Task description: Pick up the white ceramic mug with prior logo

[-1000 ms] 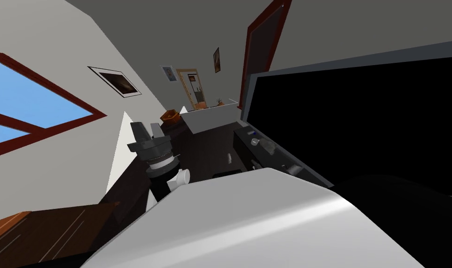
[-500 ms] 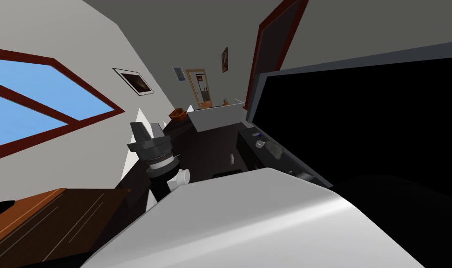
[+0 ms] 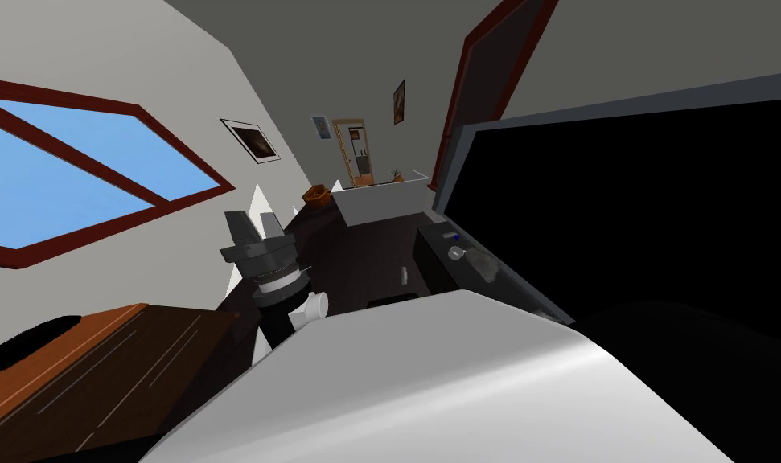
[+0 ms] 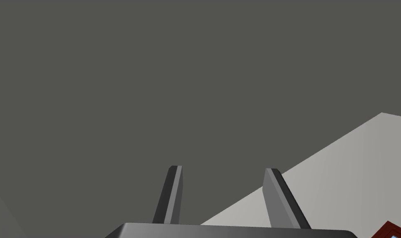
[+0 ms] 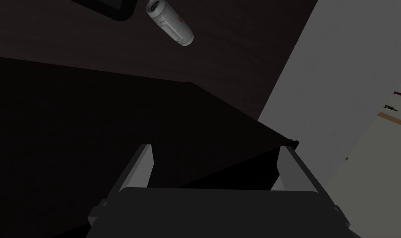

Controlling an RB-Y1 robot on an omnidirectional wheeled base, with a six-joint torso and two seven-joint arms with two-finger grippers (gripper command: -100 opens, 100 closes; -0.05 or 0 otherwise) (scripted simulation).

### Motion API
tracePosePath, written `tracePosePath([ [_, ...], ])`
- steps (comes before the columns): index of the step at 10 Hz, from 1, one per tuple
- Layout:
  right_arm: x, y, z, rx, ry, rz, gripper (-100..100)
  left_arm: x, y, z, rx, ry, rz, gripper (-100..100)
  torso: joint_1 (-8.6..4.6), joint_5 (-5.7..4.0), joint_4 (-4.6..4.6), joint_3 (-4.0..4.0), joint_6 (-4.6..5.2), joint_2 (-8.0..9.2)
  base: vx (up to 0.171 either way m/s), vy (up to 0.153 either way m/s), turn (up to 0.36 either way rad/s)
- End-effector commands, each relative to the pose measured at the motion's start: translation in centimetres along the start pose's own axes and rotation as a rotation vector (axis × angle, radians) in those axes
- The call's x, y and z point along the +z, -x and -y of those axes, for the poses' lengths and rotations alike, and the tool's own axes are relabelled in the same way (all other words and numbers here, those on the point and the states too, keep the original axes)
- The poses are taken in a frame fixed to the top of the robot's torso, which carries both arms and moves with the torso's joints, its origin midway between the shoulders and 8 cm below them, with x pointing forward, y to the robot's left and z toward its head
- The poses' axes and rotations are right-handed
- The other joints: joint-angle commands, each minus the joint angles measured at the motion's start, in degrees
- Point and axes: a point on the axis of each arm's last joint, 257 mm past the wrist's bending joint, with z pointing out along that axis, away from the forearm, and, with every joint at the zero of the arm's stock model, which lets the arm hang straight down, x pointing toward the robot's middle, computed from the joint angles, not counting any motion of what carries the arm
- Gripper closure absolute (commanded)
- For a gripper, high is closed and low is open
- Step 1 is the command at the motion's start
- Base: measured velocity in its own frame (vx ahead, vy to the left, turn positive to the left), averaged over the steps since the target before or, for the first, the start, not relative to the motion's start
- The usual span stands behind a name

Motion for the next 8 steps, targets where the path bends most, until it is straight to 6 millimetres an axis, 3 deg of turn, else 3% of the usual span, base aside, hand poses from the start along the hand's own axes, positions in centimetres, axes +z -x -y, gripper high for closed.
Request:
tracePosePath([
  [1, -1.0, 0.2, 2.5, -0.015, -0.054, -0.005, -100, 0.0, 0.0, 0.0, 0.0, 0.0, 0.0, 0, 0.0, 0.0, 0.0, 0.0, 0.0, 0.0, 0.036, 0.005, 0.164],
  [2, -2.2, 0.8, 4.9, -0.055, -0.111, -0.022, -100, 0.0, 0.0, 0.0, 0.0, 0.0, 0.0, 0, -0.02, -0.01, -0.01, -0.01, 0.06, 0.0, 0.044, 0.011, 0.309],
  [3, -2.0, 0.7, 4.3, -0.055, -0.098, -0.024, -100, 0.0, 0.0, 0.0, 0.0, 0.0, 0.0, 0, -0.01, 0.0, -0.01, -0.02, 0.0, -0.04, 0.04, -0.002, 0.121],
  [4, -2.4, 0.9, 5.5, -0.054, -0.123, -0.02, -100, 0.0, 0.0, 0.0, 0.0, 0.0, 0.0, 0, -0.03, -0.02, -0.02, -0.03, 0.07, -0.03, 0.021, -0.002, -0.038],
  [8, -6.3, 3.3, 11.5, -0.135, -0.276, -0.041, -100, 0.0, 0.0, 0.0, 0.0, 0.0, 0.0, 0, -0.04, -0.01, -0.01, -0.04, 0.01, -0.07, 0.044, 0.003, 0.223],
])
